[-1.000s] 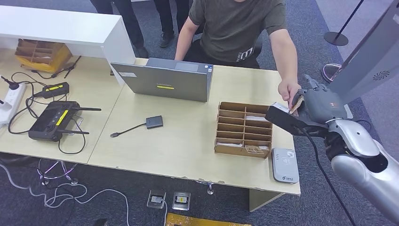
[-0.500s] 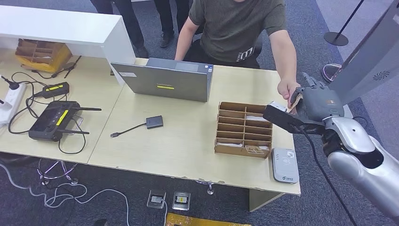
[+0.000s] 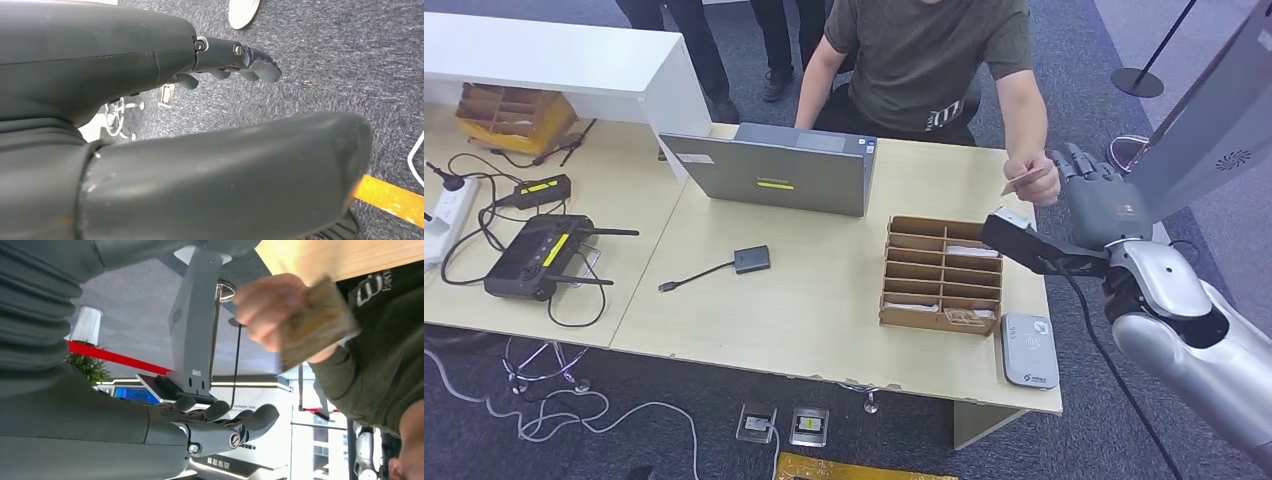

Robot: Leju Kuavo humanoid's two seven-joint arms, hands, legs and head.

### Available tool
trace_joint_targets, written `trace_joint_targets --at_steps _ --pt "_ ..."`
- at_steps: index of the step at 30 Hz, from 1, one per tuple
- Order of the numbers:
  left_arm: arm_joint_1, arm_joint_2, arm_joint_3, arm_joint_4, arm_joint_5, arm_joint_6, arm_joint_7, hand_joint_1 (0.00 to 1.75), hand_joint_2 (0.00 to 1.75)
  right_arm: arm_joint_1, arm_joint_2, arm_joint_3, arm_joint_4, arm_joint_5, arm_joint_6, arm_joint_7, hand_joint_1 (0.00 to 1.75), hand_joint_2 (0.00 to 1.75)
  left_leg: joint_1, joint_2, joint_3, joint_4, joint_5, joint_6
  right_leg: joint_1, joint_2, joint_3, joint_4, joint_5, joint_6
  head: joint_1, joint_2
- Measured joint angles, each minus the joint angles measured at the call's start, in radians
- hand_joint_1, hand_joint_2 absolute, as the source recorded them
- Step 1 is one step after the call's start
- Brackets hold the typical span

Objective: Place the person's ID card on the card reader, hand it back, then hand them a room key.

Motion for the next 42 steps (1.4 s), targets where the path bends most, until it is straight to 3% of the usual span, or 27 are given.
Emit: trace_joint_targets --at_steps 8,18,32,36,42 --pt "0.001 -0.005 0.000 0.000 -0.005 0.000 0.000 0.00 0.00 -0.027 0.021 0.022 0.052 0.004 -0.040 0.017 0.00 0.00 0.000 0.000 0.001 0.000 0.000 0.000 0.000 0.000 0.000 0.000 0.000 0.000 0.000 0.000" --pt "0.003 0.001 0.000 0.000 -0.018 -0.022 -0.005 0.00 0.00 0.085 -0.038 -0.017 -0.062 0.034 -0.043 0.099 0.00 0.00 0.000 0.001 0.001 0.000 0.000 0.000 0.000 0.000 0.000 0.000 0.000 0.000 0.000 0.000" --pt "0.016 0.004 0.000 0.000 0.005 -0.013 -0.006 0.00 0.00 0.132 -0.055 -0.075 -0.222 -0.007 0.091 0.149 0.00 0.00 0.000 0.001 0.001 0.000 0.000 0.000 0.000 0.001 0.000 0.000 0.000 0.000 0.000 0.000" --pt "0.021 0.006 0.000 0.000 0.011 -0.011 -0.010 0.00 0.00 0.130 -0.053 -0.070 -0.246 -0.006 0.091 0.159 0.00 1.75 0.000 0.001 0.001 0.000 0.000 0.000 0.000 0.001 0.000 0.000 0.000 0.000 0.000 0.000" --pt "0.026 0.006 0.000 0.000 0.016 -0.011 -0.015 0.00 0.00 0.131 -0.055 -0.048 -0.279 0.014 0.085 0.171 0.00 1.75 0.000 0.001 0.001 0.000 0.000 0.000 0.000 0.001 0.000 0.000 0.000 0.000 0.000 0.000"
